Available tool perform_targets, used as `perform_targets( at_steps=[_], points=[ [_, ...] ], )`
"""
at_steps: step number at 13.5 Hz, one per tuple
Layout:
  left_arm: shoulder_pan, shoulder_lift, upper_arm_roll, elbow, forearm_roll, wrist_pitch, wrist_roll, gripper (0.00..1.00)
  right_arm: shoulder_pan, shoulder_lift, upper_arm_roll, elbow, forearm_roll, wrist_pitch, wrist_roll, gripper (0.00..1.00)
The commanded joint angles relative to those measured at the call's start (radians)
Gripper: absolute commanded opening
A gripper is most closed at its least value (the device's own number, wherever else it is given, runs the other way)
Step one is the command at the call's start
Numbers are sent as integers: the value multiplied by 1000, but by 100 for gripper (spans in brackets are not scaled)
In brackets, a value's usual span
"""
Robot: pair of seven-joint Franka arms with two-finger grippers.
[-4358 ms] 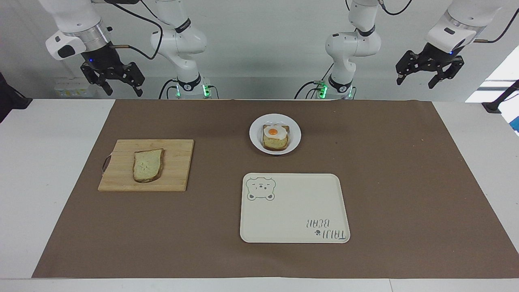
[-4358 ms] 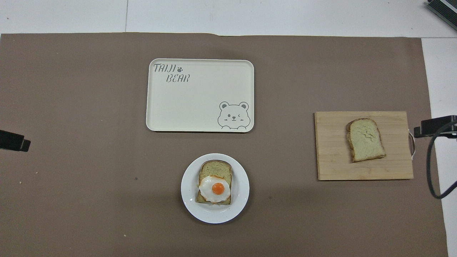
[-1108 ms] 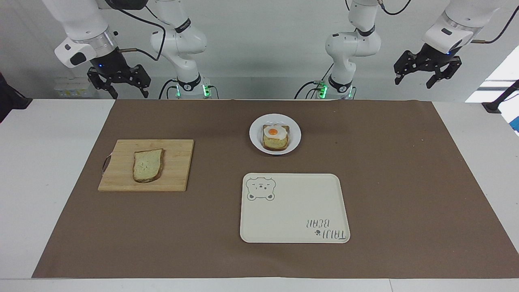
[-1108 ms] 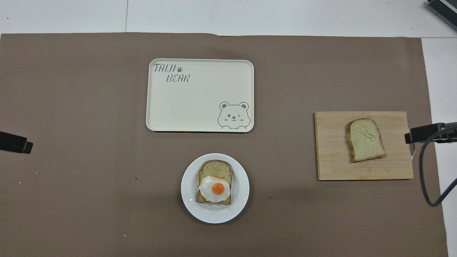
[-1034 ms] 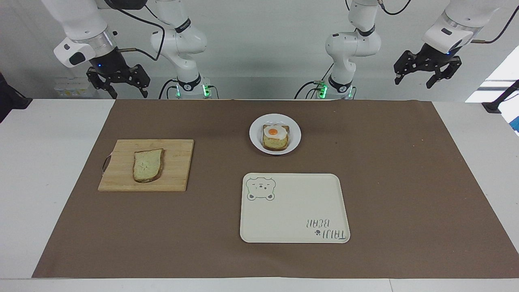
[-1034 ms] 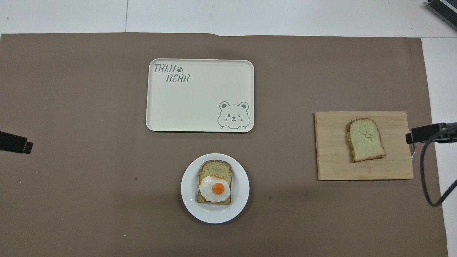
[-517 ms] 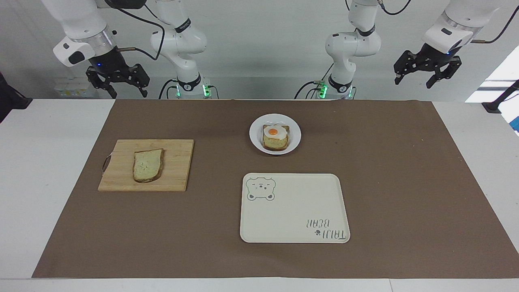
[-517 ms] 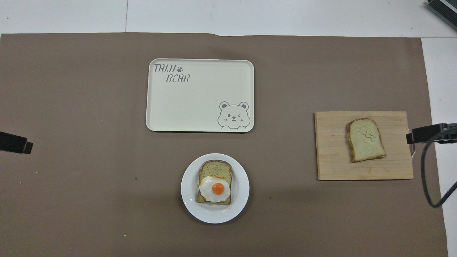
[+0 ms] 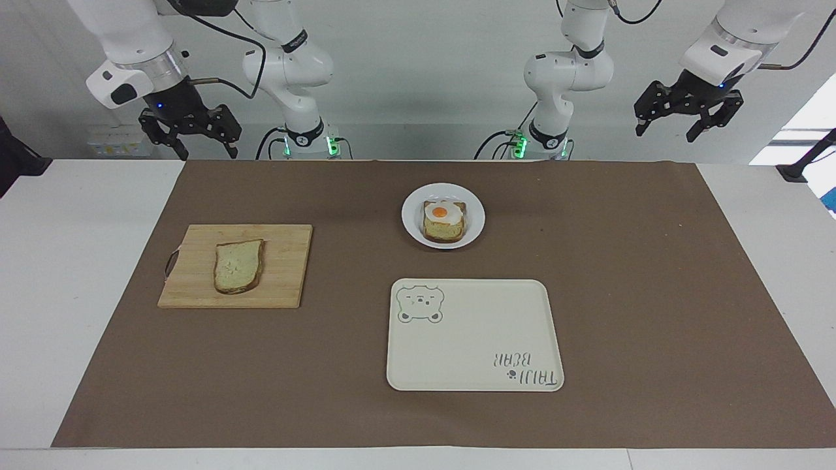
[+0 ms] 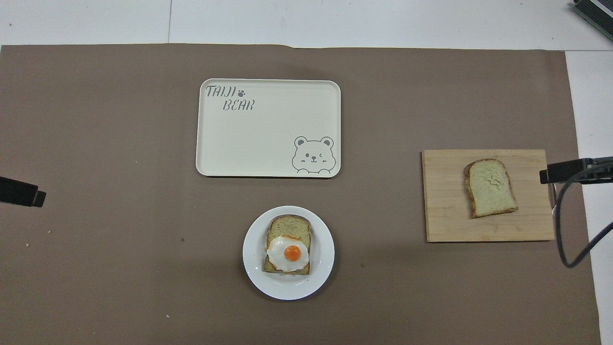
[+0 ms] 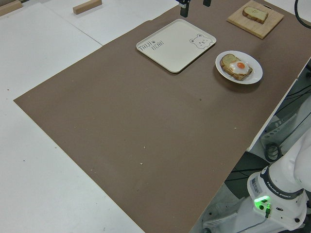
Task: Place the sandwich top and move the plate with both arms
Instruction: 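Reach the right gripper over the bread slice on the cutting board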
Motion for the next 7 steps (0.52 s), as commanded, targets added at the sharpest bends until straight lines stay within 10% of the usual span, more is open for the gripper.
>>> perform_targets(
  at_steps=[1, 7],
  points=[
    [-3, -27, 0, -29, 2, -3, 5, 100, -4, 10, 6, -23, -18, 55, -17, 100],
    [-1, -24, 1, -23, 2, -3, 9, 100, -1, 72, 10, -25, -18, 135, -17, 100]
  ],
)
